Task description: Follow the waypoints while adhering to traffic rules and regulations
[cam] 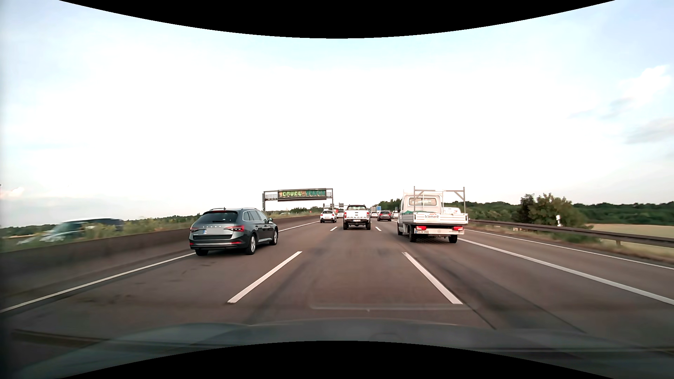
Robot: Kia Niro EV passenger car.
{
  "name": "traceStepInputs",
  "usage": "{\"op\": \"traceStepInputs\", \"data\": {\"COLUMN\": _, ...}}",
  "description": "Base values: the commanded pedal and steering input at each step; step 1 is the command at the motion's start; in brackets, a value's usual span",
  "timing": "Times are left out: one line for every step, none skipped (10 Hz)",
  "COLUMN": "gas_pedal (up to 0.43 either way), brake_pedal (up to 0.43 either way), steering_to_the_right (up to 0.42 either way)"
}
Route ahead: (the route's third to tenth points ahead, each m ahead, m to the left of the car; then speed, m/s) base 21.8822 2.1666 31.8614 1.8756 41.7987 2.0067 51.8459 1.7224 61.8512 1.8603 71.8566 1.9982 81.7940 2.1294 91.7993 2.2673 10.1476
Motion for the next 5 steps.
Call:
{"op": "traceStepInputs", "data": {"gas_pedal": 0.098, "brake_pedal": 0.0, "steering_to_the_right": -0.003}}
{"op": "traceStepInputs", "data": {"gas_pedal": 0.098, "brake_pedal": 0.0, "steering_to_the_right": -0.004}}
{"op": "traceStepInputs", "data": {"gas_pedal": 0.11, "brake_pedal": 0.0, "steering_to_the_right": -0.004}}
{"op": "traceStepInputs", "data": {"gas_pedal": 0.11, "brake_pedal": 0.0, "steering_to_the_right": -0.003}}
{"op": "traceStepInputs", "data": {"gas_pedal": 0.118, "brake_pedal": 0.0, "steering_to_the_right": -0.003}}
